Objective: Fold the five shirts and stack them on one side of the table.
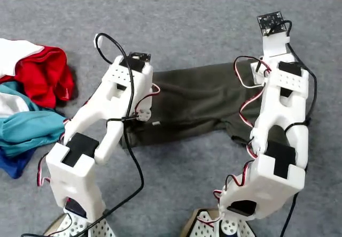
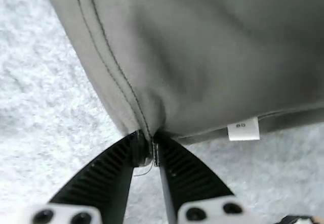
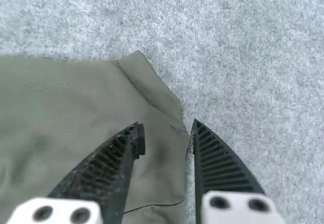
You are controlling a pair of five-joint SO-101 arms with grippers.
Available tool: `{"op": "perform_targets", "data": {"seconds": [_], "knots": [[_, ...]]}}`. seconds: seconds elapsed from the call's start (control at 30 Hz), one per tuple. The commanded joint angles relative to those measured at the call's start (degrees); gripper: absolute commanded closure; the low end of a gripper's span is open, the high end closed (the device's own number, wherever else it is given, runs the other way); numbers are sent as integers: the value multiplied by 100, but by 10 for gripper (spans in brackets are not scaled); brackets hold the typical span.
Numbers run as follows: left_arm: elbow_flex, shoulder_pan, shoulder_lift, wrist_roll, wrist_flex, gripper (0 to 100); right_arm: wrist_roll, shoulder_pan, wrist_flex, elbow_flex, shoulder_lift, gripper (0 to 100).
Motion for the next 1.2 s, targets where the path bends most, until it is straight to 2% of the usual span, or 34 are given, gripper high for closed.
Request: {"op": "perform_targets", "data": {"seconds": [0.0, 0.2, 0.63, 0.87, 1.07, 1.17], "knots": [[-273, -211, -40, -334, 220, 981, -18, 119, -123, 4, -31, 832], [-299, -360, -40, -615, 466, 981, -9, 119, -123, 4, -31, 832], [185, 431, -31, -598, 510, 980, 114, 180, -123, -13, -31, 832], [220, 167, -40, -563, 501, 978, 440, 233, -105, -31, -31, 832], [-264, -35, -277, -571, 949, 813, 624, 110, 633, -743, 400, 832], [-492, -35, -655, -607, 1090, 798, 642, 154, 1143, -1429, 840, 850]]}}
